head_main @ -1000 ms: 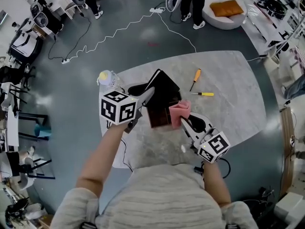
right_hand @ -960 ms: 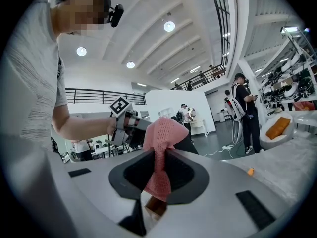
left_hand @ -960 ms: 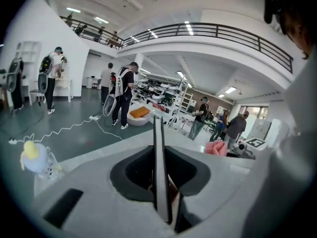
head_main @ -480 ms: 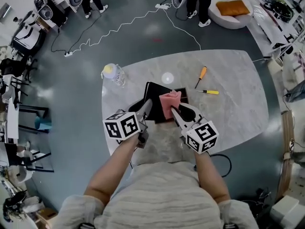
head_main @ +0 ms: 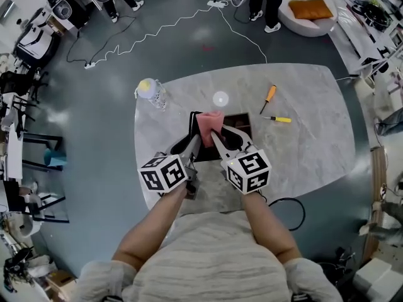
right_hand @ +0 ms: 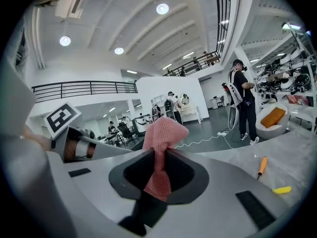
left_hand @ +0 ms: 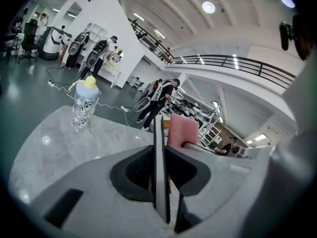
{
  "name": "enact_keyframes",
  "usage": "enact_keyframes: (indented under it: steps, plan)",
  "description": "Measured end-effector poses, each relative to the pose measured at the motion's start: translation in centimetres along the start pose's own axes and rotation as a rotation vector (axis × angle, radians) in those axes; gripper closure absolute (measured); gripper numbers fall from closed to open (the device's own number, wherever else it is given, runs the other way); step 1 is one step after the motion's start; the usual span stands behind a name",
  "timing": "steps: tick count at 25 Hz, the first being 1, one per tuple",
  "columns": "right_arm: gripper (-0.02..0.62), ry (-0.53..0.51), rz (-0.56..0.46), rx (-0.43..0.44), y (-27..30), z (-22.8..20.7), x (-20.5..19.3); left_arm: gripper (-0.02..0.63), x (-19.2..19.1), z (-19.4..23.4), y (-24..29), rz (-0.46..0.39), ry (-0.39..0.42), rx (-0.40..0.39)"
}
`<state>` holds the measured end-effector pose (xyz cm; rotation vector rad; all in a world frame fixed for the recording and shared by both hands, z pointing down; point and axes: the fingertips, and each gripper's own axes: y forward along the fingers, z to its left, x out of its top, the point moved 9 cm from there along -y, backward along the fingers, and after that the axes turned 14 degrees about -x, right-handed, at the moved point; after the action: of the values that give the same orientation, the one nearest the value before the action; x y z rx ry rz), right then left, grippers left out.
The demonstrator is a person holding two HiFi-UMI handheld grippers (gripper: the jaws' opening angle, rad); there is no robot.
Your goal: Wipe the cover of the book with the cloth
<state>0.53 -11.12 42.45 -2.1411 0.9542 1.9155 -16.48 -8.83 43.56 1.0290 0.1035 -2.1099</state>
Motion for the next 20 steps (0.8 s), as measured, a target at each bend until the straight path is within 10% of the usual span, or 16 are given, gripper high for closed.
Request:
enact_keyframes:
  steps: [20]
  plan:
    - [0.532,-0.047,0.101,-0.062,2.6,-1.0,-3.3,0.529,-0.3,-0.2,0.0,-0.013,0.001,0.034]
